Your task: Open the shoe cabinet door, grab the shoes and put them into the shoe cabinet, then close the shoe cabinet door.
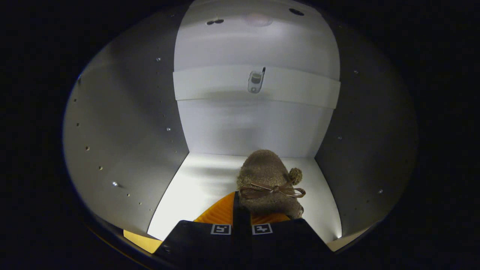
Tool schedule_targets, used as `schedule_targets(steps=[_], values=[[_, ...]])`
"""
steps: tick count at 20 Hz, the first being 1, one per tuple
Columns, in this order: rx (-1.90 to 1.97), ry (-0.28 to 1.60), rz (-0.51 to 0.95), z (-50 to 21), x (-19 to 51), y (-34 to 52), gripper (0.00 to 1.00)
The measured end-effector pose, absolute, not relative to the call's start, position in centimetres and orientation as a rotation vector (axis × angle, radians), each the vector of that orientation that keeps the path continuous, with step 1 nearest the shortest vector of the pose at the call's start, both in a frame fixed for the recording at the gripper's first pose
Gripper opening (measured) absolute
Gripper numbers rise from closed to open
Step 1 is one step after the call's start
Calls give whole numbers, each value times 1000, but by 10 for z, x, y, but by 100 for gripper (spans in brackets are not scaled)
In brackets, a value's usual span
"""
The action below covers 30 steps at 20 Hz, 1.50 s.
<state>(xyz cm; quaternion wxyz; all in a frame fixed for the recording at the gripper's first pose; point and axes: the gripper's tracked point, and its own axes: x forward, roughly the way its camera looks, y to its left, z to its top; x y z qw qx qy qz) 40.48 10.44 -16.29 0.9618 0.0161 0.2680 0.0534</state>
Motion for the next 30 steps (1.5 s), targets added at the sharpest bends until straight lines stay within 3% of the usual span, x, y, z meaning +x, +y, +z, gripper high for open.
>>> schedule_targets(steps=[6, 10, 12, 15, 19, 20, 30], values=[[35, 584, 84, -181, 417, 110, 6], [51, 592, 91, -181, 415, 110, 14], [41, 592, 90, -178, 410, 109, 25], [81, 586, 99, -172, 398, 111, 50], [73, 534, 115, -153, 368, 106, 92], [67, 511, 107, -146, 360, 102, 96], [118, 179, 97, -52, 232, 78, 99]])
